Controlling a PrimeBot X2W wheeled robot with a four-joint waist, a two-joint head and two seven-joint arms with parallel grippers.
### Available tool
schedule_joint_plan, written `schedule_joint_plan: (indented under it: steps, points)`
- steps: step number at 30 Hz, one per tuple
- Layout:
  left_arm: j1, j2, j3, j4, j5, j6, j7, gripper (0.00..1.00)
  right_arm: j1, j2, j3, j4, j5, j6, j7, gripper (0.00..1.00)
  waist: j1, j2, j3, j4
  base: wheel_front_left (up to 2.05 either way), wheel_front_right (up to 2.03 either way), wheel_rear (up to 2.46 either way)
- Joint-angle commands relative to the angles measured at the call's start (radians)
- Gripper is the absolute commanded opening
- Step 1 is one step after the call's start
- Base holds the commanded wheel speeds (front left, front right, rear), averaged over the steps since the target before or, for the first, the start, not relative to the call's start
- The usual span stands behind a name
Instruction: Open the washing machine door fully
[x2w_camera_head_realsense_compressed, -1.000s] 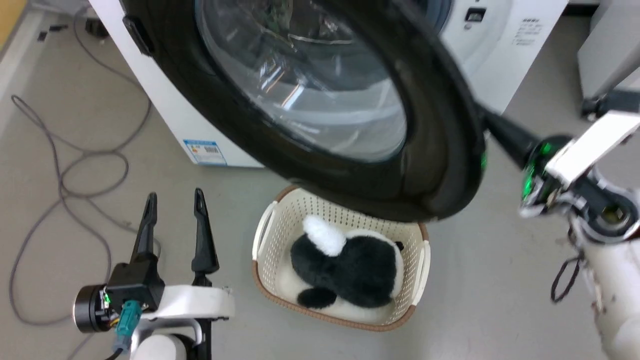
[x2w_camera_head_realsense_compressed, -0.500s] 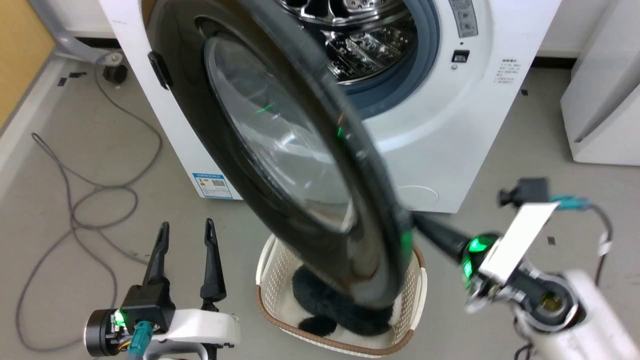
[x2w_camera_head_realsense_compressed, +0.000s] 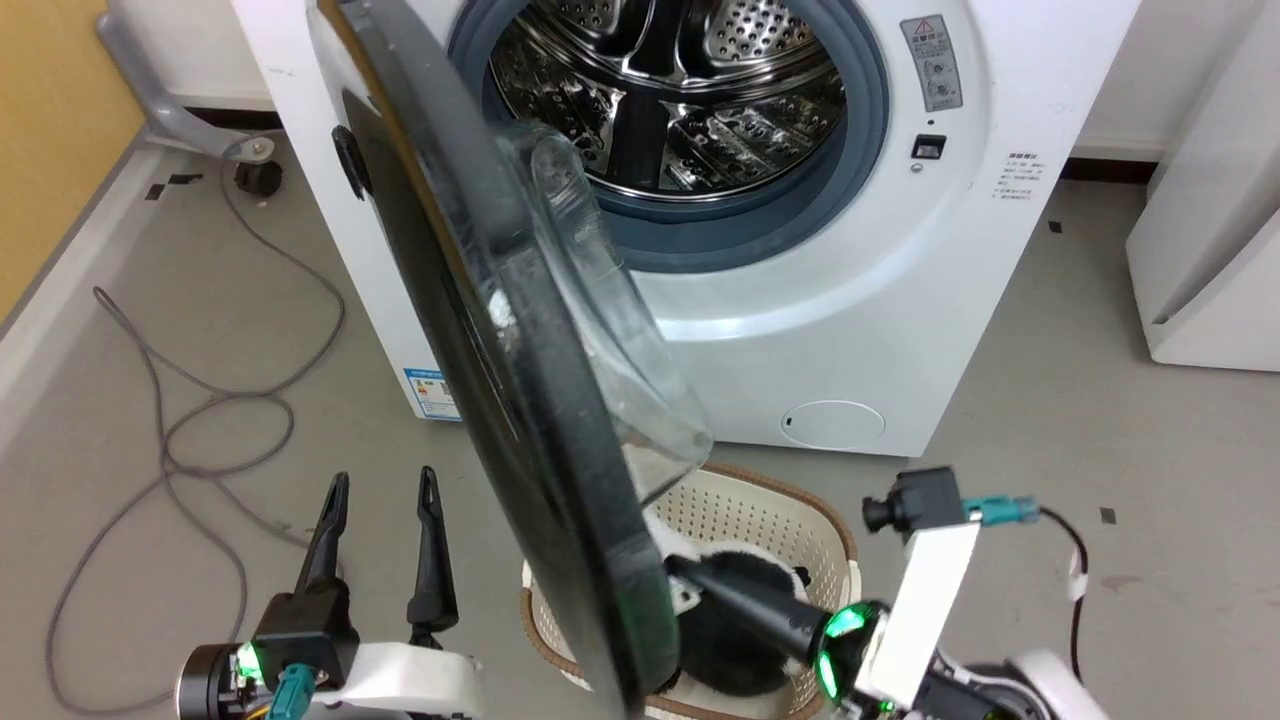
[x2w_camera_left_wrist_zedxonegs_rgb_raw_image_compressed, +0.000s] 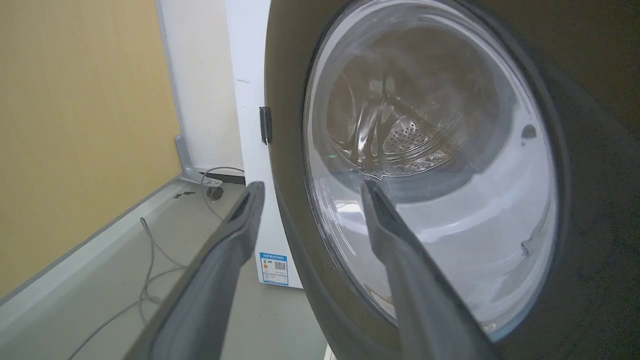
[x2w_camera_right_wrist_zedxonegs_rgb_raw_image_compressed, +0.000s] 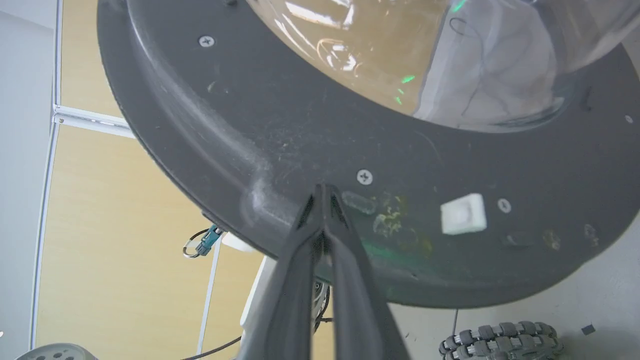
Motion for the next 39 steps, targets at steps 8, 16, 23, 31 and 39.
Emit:
schedule_joint_plan:
  steps: [8,16,23,31,39]
  points:
    - [0.036,0.001,0.009,0.009,0.004,-0.003,-0.004,1.0,0.045,0.0,-0.077,-0.08,-0.056,0.005,-0.168,0.0,0.0002,0.0,-0.036,-0.013,0.0,0.0,0.0]
    - [0.055,0.001,0.022,0.009,0.005,-0.007,-0.004,1.0,0.046,-0.043,-0.18,-0.111,-0.277,0.005,-0.575,0.0,0.0002,0.0,-0.066,-0.031,0.0,0.0,0.0]
    - [0.068,0.001,0.038,0.002,0.009,-0.008,-0.004,1.0,0.068,-0.115,-0.294,-0.01,-0.695,0.005,-0.829,0.0,0.0002,0.0,-0.075,-0.053,0.0,0.0,0.0]
    - [0.072,0.001,0.052,-0.004,0.007,-0.007,-0.004,1.0,0.156,0.029,-0.497,-0.067,-1.292,0.005,-0.831,0.0,0.0002,0.0,-0.066,-0.069,0.0,0.0,0.0]
    - [0.066,0.001,0.05,0.001,0.006,-0.008,-0.004,1.0,0.235,0.072,-0.499,-0.038,-1.443,0.005,-0.832,0.0,0.0002,0.0,-0.061,-0.07,0.0,0.0,0.0]
